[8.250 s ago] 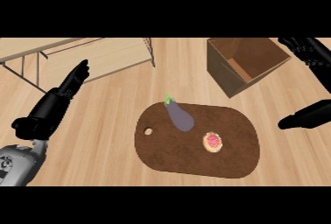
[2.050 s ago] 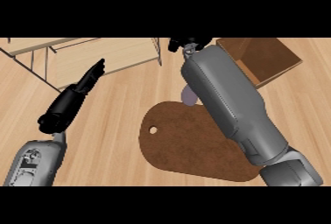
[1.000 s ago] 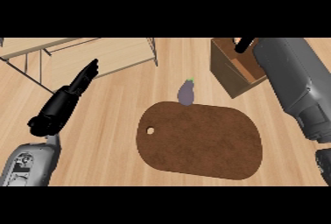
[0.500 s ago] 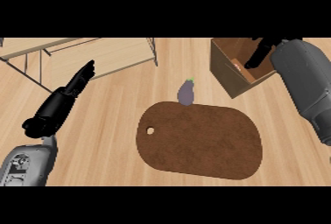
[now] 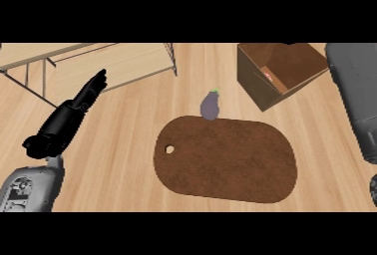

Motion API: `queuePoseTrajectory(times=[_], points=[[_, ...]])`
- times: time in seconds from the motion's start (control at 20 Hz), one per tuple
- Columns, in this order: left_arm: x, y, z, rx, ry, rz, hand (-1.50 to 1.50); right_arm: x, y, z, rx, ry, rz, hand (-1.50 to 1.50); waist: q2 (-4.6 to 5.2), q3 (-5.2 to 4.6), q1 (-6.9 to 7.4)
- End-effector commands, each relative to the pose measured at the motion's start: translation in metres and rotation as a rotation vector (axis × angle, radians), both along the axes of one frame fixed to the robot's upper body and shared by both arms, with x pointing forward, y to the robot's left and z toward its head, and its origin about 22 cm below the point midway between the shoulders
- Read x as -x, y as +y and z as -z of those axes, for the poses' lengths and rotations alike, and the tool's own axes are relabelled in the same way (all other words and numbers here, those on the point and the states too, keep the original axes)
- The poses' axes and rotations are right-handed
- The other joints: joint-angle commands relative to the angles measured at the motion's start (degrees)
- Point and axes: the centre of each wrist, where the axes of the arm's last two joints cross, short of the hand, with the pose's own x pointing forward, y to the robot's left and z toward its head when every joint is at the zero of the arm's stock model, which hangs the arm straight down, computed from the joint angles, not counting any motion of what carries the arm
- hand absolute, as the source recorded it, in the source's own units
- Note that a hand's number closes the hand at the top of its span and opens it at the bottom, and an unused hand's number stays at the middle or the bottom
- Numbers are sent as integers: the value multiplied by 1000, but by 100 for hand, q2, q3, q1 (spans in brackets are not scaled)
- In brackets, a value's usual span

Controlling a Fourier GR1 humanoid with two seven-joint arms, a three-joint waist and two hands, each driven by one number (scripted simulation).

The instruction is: Pick the cupcake from the cutting board and place it in the cardboard box

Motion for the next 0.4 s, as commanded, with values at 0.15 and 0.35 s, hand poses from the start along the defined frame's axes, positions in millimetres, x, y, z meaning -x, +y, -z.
queuePoseTrajectory(times=[0.15,0.35], points=[[3,-4,5,-11,-5,1,0,9,-35,12,-403,-210,215,-150,34,-15,66],[-5,-10,-1,19,-5,10,0,26,-73,47,-397,-271,270,-150,45,-15,75]])
